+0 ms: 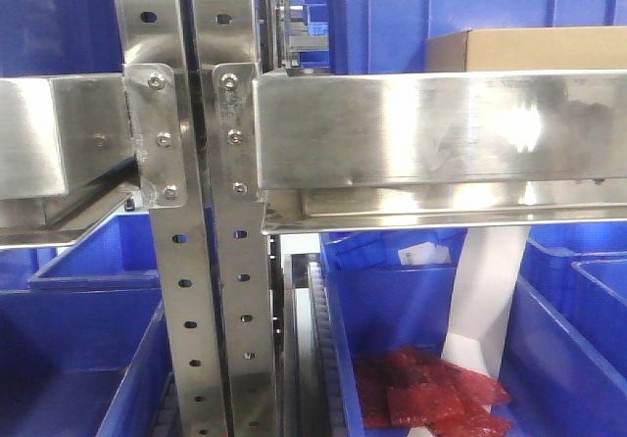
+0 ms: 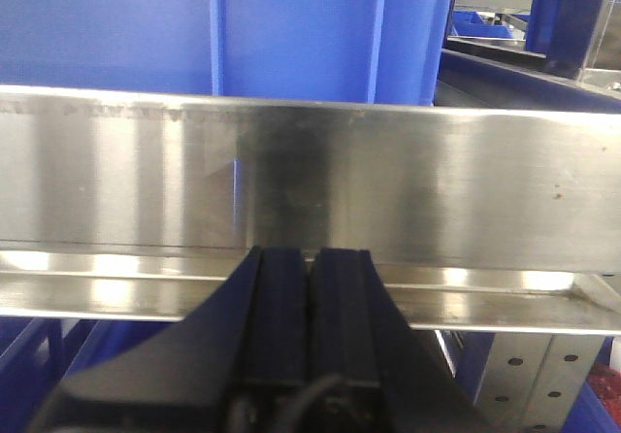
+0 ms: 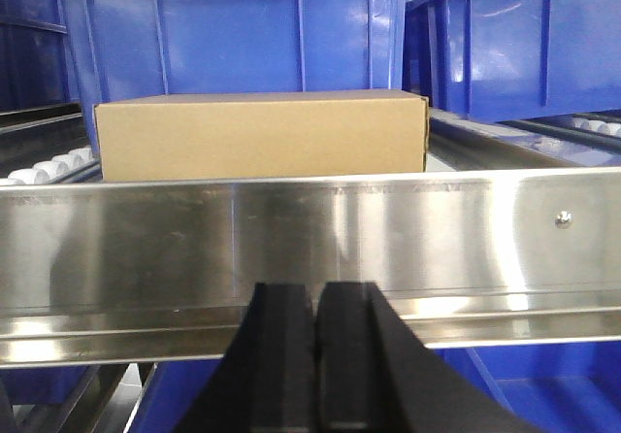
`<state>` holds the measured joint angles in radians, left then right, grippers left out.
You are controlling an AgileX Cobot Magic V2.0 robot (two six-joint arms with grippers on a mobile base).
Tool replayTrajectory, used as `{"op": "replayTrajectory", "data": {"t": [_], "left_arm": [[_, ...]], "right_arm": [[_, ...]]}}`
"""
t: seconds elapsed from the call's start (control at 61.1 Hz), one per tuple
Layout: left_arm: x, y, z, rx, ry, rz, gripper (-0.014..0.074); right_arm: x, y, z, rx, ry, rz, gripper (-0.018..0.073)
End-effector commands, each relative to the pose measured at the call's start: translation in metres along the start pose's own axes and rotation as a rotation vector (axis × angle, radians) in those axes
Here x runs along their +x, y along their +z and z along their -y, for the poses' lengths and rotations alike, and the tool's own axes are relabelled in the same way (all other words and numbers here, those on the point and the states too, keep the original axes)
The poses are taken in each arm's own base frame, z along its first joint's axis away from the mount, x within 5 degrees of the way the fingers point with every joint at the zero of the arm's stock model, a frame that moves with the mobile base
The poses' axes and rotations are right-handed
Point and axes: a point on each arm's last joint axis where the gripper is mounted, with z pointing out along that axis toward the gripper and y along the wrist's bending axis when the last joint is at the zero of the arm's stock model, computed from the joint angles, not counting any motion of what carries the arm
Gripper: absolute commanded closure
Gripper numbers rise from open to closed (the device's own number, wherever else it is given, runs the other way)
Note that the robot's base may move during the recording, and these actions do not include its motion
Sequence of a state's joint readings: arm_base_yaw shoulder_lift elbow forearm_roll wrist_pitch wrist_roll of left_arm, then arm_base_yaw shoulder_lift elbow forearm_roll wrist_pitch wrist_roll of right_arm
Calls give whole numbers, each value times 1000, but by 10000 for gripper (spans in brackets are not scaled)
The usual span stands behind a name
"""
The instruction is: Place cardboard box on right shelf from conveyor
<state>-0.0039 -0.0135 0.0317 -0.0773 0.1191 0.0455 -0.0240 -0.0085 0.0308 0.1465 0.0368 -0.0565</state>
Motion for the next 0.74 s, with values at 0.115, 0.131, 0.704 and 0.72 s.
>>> {"op": "replayTrajectory", "data": {"t": [0.115,0.131,0.704,0.72], "left_arm": [[-5,-1,-1,-7,-6,89,713],[-5,-1,-1,-7,-6,89,713],[-5,-1,-1,-7,-6,89,712],[-5,-1,-1,-7,-6,89,713]], "right_arm": [[-11,-2,0,6,2,118,501],[-11,-2,0,6,2,118,501],[-11,-2,0,6,2,118,501],[-11,-2,0,6,2,118,501]]}}
